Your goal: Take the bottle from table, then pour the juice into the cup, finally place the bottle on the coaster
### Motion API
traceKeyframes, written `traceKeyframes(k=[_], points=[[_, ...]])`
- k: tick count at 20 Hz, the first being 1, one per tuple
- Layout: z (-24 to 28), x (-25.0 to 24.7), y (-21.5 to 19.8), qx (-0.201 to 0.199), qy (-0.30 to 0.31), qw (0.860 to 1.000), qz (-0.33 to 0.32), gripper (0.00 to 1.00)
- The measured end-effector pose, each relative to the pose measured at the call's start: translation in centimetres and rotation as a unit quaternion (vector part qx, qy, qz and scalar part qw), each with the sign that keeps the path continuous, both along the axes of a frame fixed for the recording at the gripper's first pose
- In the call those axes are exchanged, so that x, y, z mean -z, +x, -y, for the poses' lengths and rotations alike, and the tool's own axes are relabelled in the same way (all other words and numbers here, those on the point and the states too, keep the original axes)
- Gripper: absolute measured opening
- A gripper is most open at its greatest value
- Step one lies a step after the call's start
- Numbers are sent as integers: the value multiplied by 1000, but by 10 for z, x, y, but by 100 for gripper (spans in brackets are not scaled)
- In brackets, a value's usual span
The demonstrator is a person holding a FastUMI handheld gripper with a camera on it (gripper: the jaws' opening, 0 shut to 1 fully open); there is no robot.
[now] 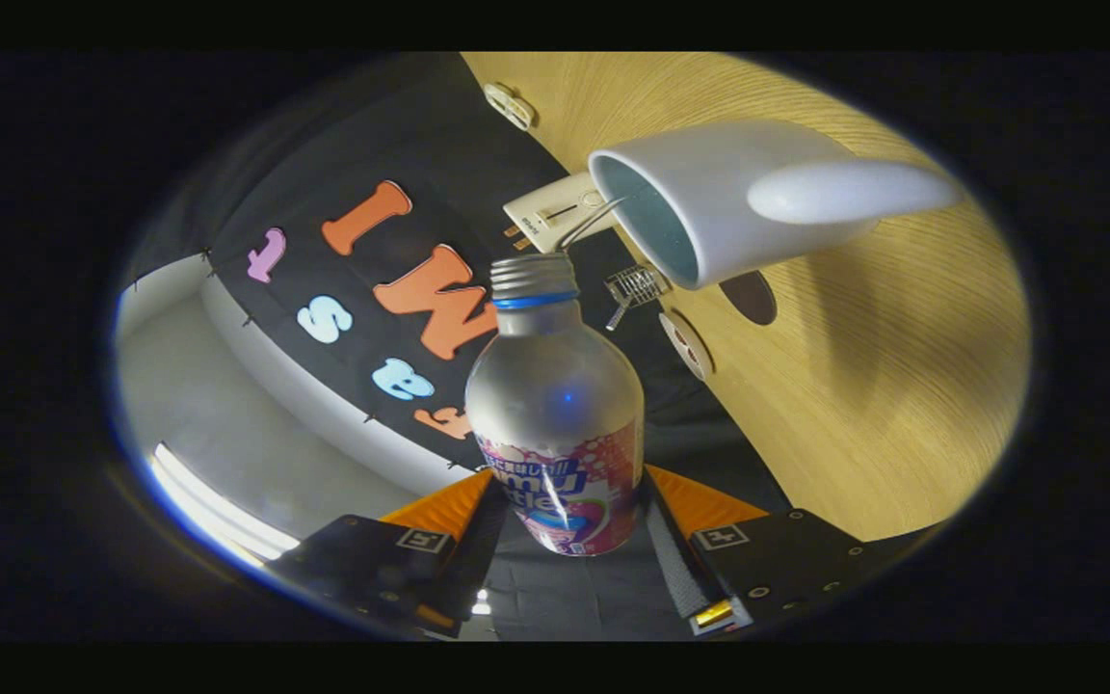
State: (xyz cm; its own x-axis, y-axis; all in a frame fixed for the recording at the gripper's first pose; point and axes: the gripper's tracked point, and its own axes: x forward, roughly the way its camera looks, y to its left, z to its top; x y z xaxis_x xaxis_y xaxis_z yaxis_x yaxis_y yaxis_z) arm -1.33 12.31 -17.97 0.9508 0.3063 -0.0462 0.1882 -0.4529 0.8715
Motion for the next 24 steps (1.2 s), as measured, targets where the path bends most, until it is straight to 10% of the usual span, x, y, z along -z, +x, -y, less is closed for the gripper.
traceKeyframes(k=[24], points=[[14,-21,15,37,59,997,18,77]])
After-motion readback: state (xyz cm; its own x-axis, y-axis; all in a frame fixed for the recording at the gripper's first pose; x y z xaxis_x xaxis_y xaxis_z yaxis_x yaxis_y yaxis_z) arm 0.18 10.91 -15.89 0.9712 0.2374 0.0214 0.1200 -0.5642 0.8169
